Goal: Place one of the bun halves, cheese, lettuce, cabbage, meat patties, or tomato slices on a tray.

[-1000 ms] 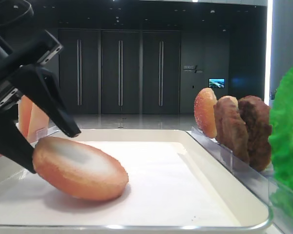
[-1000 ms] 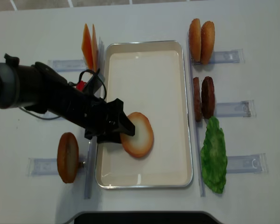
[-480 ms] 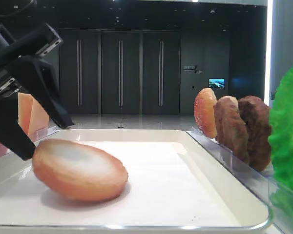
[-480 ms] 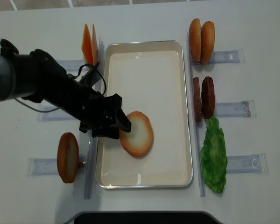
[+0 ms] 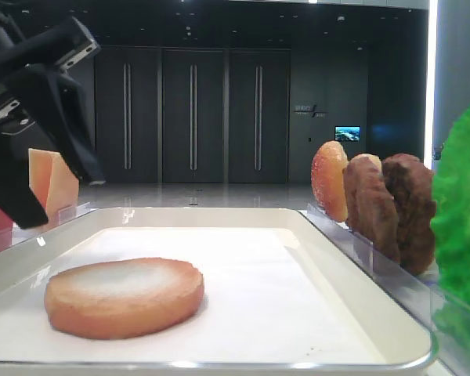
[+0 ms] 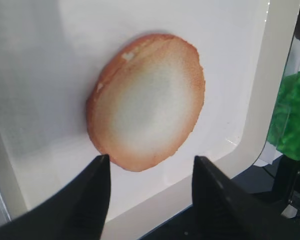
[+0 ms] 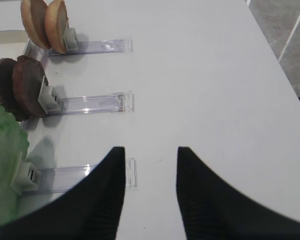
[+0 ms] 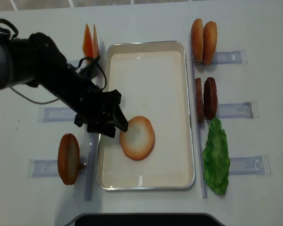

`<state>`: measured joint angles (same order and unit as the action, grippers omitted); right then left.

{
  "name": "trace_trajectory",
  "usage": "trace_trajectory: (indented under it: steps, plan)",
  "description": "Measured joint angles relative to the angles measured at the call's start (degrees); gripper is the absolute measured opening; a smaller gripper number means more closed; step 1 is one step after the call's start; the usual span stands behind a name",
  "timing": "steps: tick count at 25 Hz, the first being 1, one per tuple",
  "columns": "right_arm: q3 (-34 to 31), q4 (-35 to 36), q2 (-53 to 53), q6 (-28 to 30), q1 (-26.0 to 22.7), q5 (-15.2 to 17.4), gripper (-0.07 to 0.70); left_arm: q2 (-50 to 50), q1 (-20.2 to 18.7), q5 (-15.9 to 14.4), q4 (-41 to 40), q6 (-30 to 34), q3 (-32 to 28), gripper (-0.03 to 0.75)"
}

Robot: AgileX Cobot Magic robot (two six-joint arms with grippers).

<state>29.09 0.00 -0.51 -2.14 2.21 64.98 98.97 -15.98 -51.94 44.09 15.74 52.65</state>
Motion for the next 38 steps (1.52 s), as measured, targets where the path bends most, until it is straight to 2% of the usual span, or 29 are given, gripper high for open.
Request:
trace_trajectory:
  steps: [4, 7, 12, 16, 22, 31, 33, 38]
  plan:
    - [0.0, 0.0, 0.0, 0.0, 0.0, 0.0, 0.245, -2.2, 0.0, -1.9, -3.2, -2.7, 3.2, 0.401]
    - [0.0, 0.0, 0.0, 0.0, 0.0, 0.0, 0.245, -4.5, 0.0, -4.2, -9.3, -7.2, 5.9, 0.401]
    - [0.0, 0.0, 0.0, 0.0, 0.0, 0.0, 0.245, -8.1, 0.0, -11.3, -23.2, -15.7, 9.4, 0.401]
    - [0.0, 0.0, 0.0, 0.0, 0.0, 0.0, 0.245, -11.4, 0.0, -16.2, -31.7, -18.7, 11.2, 0.401]
    - [0.0, 0.0, 0.0, 0.0, 0.0, 0.0, 0.245, -16.7, 0.0, -17.5, -42.7, -23.3, 12.3, 0.401]
    - [0.0, 0.0, 0.0, 0.0, 0.0, 0.0, 0.245, -22.1, 0.5, -17.9, -49.6, -24.9, 12.3, 0.400]
    - [0.0, 0.0, 0.0, 0.0, 0.0, 0.0, 0.245, -22.3, 1.8, -17.9, -49.5, -24.9, 12.3, 0.400]
    - [0.0, 0.0, 0.0, 0.0, 0.0, 0.0, 0.245, -22.5, 8.3, -17.9, -49.5, -22.8, 12.3, 0.400]
